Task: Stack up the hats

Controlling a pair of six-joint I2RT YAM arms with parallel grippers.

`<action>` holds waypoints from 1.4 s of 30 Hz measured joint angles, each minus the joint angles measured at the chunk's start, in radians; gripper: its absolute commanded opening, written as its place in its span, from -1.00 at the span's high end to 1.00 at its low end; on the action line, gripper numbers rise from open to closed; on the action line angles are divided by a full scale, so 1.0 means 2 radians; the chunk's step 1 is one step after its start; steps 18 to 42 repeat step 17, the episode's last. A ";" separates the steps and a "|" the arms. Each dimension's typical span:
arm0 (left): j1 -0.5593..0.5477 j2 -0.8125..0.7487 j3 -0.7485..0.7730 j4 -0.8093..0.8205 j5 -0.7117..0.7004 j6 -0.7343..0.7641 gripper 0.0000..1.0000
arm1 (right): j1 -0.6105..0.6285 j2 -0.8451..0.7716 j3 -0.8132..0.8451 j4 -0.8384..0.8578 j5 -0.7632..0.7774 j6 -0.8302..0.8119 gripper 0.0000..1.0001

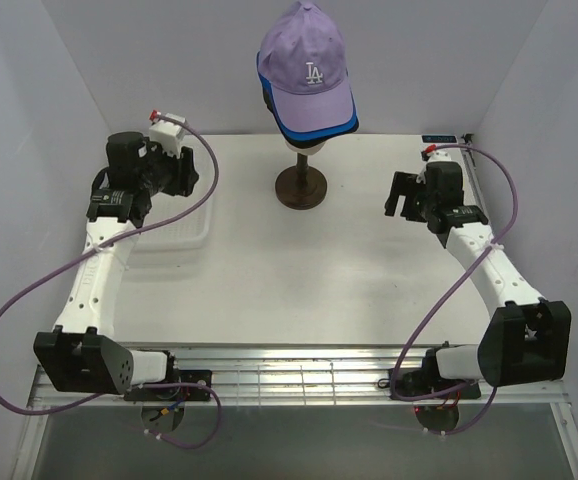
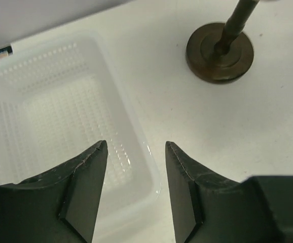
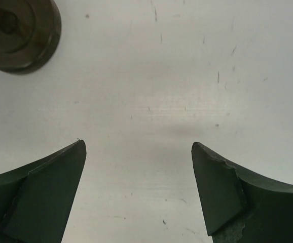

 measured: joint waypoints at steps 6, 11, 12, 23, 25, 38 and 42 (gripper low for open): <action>0.019 -0.045 -0.123 -0.023 -0.034 0.000 -0.21 | 0.001 -0.029 -0.083 -0.004 0.004 0.027 -0.79; 0.028 -0.062 -0.198 -0.031 -0.044 -0.002 -0.22 | 0.001 -0.060 -0.122 0.002 0.018 0.042 -0.79; 0.030 -0.063 -0.208 -0.032 -0.046 -0.002 -0.21 | 0.000 -0.062 -0.129 0.003 0.019 0.043 -0.79; 0.047 -0.072 -0.237 -0.036 -0.049 -0.001 -0.21 | 0.001 -0.065 -0.153 0.008 0.019 0.047 -0.79; 0.047 -0.072 -0.237 -0.036 -0.049 -0.001 -0.21 | 0.001 -0.065 -0.153 0.008 0.019 0.047 -0.79; 0.047 -0.072 -0.237 -0.036 -0.049 -0.001 -0.21 | 0.001 -0.065 -0.153 0.008 0.019 0.047 -0.79; 0.047 -0.072 -0.237 -0.036 -0.049 -0.001 -0.21 | 0.001 -0.065 -0.153 0.008 0.019 0.047 -0.79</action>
